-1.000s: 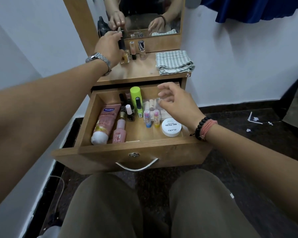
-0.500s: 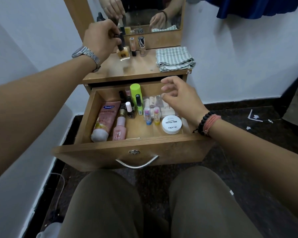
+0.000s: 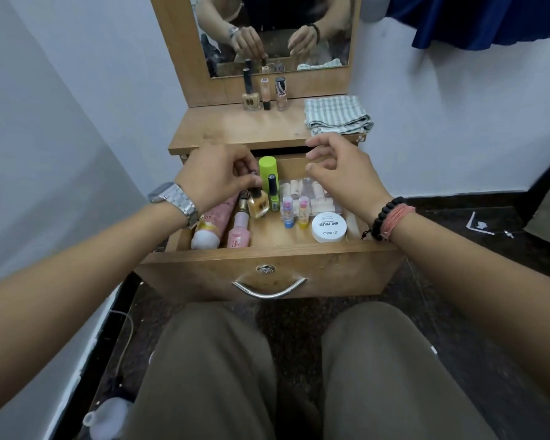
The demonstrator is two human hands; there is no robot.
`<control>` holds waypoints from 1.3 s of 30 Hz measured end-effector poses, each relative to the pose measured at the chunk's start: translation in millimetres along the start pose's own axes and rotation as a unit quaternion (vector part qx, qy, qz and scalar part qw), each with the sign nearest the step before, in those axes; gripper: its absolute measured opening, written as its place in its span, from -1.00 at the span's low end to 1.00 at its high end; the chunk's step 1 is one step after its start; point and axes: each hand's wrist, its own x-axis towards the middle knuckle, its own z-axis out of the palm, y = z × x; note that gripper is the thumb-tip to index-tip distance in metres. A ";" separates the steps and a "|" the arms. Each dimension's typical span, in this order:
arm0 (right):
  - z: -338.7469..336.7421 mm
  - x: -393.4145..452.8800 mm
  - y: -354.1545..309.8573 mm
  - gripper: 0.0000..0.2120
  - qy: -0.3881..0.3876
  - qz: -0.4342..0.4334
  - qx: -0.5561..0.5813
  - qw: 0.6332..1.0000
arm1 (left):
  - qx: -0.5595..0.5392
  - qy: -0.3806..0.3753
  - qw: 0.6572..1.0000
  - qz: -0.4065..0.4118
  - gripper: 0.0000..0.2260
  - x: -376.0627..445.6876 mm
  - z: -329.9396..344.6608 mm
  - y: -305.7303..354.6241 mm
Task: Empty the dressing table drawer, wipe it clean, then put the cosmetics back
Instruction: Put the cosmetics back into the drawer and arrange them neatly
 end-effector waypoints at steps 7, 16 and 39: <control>-4.6 -1.7 -7.7 -0.72 0.003 -0.007 -0.010 1.000 | 0.061 -0.018 0.997 -0.042 -0.76 -6.7 26.6 -9.8; -0.7 -2.2 -3.6 -0.72 -0.004 -0.007 -0.007 1.000 | 0.104 -0.036 0.990 -0.083 -0.73 -3.7 40.3 -15.0; 15.7 -8.9 16.1 -0.78 -0.031 0.007 -0.017 0.999 | 0.036 0.178 0.982 -0.059 -0.80 77.4 -3.5 -25.4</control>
